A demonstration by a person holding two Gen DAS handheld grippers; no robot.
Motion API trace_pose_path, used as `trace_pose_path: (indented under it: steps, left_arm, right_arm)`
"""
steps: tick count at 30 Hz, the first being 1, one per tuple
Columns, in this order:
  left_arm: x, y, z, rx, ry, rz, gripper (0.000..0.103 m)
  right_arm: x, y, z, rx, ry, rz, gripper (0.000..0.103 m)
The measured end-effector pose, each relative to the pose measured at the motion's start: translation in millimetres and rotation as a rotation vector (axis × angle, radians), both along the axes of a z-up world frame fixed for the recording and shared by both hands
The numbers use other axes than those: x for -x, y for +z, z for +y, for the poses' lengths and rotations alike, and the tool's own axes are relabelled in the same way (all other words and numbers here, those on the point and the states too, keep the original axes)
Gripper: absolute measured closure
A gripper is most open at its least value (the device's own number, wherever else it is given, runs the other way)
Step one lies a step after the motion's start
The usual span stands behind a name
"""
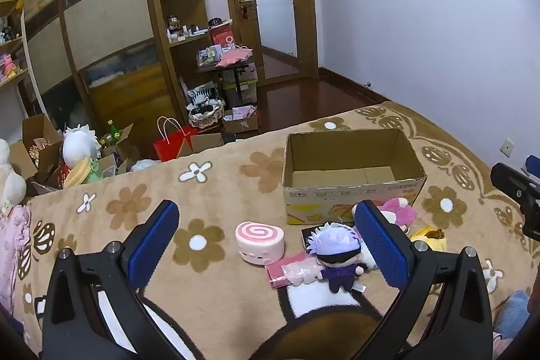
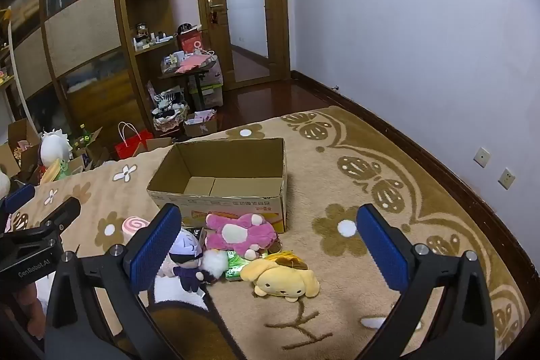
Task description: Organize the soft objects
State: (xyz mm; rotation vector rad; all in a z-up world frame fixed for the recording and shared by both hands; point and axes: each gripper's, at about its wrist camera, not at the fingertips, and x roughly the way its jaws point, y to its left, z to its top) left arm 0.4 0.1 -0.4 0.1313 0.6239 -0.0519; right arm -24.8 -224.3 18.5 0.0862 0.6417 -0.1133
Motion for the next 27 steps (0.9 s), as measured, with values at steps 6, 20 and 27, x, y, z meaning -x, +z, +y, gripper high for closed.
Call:
trace_pose_path:
  steps: [6,20,27]
  left_arm:
    - [-1.1,-1.3,0.5,0.011,0.002,0.007,0.000]
    - [0.7,0.3,-0.3,-0.016,0.008,-0.017,0.000]
    - [0.4,0.5,0.0,-0.017,0.012,-0.016,0.000]
  right_arm:
    - [-0.7,-1.1,0.0,0.001,-0.002,0.004,0.000]
    - [-1.3,-2.7,-0.3,0.010,-0.004,0.010,0.000]
    - [-1.2,-3.5,-0.3,0.010,-0.003,0.012,0.000]
